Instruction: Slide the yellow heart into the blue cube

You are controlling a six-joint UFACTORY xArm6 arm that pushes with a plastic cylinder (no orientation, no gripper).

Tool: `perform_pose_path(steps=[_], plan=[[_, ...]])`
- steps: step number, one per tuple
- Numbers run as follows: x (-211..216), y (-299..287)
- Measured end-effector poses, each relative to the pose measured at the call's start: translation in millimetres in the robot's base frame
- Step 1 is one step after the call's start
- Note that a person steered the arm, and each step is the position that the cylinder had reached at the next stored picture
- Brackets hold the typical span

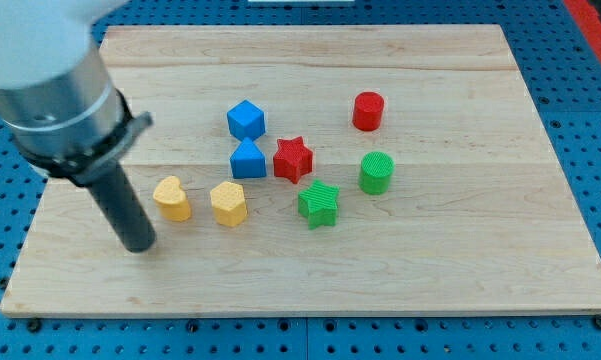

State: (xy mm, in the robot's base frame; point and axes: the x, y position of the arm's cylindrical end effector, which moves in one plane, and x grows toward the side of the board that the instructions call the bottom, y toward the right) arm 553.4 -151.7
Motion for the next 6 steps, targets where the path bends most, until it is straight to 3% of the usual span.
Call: perform_pose_path(steps=[2, 4, 5, 6], plan=[[-92.2, 2.5], [-114.1, 26.9], [-136.8, 70.7], [-144.1, 60.9]])
